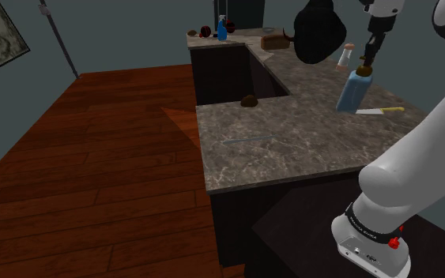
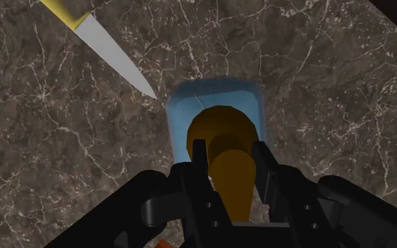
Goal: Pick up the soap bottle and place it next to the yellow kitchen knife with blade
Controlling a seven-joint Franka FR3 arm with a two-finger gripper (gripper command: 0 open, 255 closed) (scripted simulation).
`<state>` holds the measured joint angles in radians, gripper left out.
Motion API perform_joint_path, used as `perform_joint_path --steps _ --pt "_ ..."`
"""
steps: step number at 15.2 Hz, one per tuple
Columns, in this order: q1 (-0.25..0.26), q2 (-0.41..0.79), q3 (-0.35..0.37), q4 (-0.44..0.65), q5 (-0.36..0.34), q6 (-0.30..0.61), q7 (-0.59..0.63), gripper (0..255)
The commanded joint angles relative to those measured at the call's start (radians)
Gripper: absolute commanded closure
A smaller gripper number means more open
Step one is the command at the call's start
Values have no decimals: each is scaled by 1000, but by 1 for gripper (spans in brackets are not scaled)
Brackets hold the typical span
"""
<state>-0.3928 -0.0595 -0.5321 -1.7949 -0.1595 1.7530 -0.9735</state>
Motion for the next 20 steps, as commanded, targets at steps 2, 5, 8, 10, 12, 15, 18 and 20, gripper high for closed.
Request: perform_joint_path --steps 2,5,8,10,12,15,18,20 --pt "-37 3 -44 -6 1 21 -81 255" --pt "-73 22 -85 12 12 30 -159 255" --pt "-110 54 -128 40 33 37 -242 255" --pt "-137 82 -155 65 53 41 -301 255" --pt "-167 116 -182 96 80 43 -362 255" --pt "-221 178 -217 152 130 41 -456 255" --pt "-288 253 -243 222 191 32 -552 255" --pt "-304 269 -245 224 204 43 -571 255"
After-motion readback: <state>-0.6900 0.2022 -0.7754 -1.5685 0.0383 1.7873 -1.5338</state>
